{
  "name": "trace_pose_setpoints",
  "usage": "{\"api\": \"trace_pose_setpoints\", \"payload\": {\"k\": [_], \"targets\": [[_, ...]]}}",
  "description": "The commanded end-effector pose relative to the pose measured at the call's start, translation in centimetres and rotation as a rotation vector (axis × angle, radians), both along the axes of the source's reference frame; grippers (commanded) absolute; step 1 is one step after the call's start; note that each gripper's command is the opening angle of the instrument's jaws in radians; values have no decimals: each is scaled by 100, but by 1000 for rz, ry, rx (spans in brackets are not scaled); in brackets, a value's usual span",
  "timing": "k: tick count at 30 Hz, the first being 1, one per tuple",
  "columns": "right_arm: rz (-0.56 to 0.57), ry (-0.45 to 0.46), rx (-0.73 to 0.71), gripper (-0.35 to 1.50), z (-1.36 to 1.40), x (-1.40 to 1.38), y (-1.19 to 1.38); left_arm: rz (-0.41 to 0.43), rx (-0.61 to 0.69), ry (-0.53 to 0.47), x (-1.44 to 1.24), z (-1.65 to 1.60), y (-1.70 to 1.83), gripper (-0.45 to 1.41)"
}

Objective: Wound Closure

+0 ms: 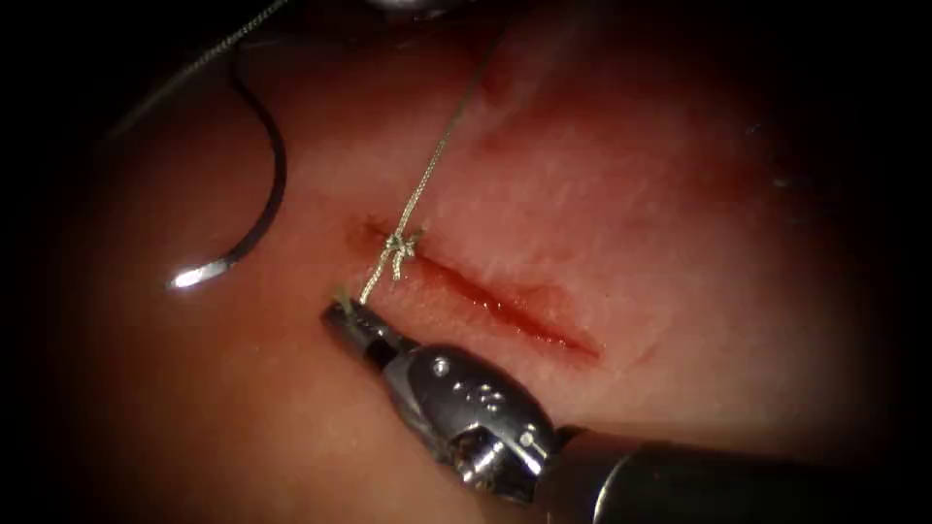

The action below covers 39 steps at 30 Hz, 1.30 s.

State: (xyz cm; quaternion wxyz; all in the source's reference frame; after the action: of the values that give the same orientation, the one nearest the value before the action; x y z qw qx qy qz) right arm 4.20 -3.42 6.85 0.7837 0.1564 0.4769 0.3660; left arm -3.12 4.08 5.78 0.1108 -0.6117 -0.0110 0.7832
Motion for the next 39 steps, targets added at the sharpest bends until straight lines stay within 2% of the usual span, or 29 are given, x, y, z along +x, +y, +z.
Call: {"api": "trace_pose_setpoints", "payload": {"k": [1, 3, 4, 5, 6, 11, 13, 16, 17, 22, 30, 39], "targets": [[-7, 9, -28, 22, -6, 5, 6, 3, 10, -10, -2, -6, 5, -45], [-24, 28, -66, 118, -18, 1, 14, 8, 11, -25, 4, -26, 2, -45], [-29, 32, -79, 131, -23, -1, 17, 9, 13, -32, 7, -35, 1, -45], [-32, 38, -88, 136, -29, -1, 20, 12, 7, -39, 10, -47, 0, -45], [-97, 44, -165, 143, -44, -5, 20, 13, 9, -56, 16, -69, -1, -45], [-205, 127, -176, 143, -101, -27, 13, 20, 5, -79, 29, -118, -13, -45], [-224, 147, -168, 131, -113, -38, 15, 21, 1, -84, 32, -128, -17, -45], [-188, 115, -167, 131, -122, -55, 33, 17, -1, -93, 34, -142, -22, -45], [-171, 105, -158, 130, -117, -64, 51, 15, 1, -97, 35, -152, -24, -45], [-42, 113, -90, 105, -84, -83, 93, 18, 0, -102, 39, -174, -31, -45], [65, 94, 15, 135, -27, -85, 144, 30, -20, -110, 52, -222, -43, -45], [115, 84, 68, 143, 18, -75, 175, 37, -28, -111, 53, -261, -55, -45]]}}
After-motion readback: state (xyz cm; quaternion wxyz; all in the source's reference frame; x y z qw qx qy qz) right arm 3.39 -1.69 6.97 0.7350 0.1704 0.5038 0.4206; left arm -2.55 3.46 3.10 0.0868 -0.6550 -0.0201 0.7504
